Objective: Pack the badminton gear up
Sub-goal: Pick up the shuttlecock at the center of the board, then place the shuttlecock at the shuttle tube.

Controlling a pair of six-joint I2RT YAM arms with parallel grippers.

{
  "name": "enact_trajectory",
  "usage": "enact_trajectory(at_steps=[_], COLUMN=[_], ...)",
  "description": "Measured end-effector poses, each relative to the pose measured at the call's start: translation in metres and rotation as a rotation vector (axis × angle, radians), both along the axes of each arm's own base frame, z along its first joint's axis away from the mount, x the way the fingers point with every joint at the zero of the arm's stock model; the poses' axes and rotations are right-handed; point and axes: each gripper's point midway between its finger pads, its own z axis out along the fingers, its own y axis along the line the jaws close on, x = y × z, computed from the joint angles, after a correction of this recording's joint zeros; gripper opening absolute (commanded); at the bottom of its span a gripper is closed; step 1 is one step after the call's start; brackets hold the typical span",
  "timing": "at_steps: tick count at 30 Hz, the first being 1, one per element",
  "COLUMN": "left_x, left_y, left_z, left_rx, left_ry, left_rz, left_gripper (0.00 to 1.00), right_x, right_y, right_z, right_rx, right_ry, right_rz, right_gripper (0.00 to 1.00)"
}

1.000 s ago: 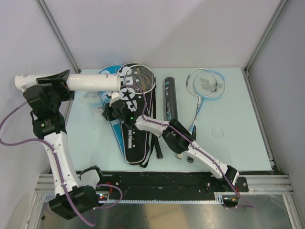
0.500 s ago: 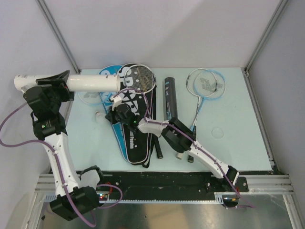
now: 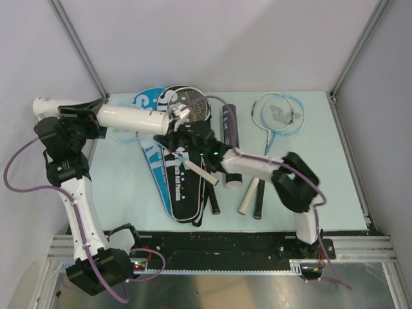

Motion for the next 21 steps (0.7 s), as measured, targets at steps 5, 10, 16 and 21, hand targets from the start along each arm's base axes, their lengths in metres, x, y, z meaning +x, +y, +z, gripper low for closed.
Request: enact_trajectory(at_steps=[5, 10, 16, 21], left_x=[0.001, 0.003, 0.01, 0.018], left_y=[-0.013, -0.024, -0.042, -0.071], left_z=[-0.01, -0.026, -0.058, -0.087], left_rx=[-0.005, -0.021, -0.051, -0.066], left_ry=[0.015, 0.047, 0.116, 0.186], left_rz=[-0.091, -0.177, -0.29, -0.409], left_gripper=[0.33, 0.32, 0.32, 0.32], right_x=[-0.001, 0.001, -0.033, -0.085], right_y=[-0.077, -0.165, -0.249, -0.277], right_z=[0.056, 0.057, 0.04, 0.063], right_rx=[0.031, -0.051, -0.149, -0.11], right_ry=[-0.03, 0.007, 0.031, -0.052], right_rz=[-0.083, -0.214, -0.285, -0.186], right_gripper=[0.0, 0.0, 0.0, 0.0])
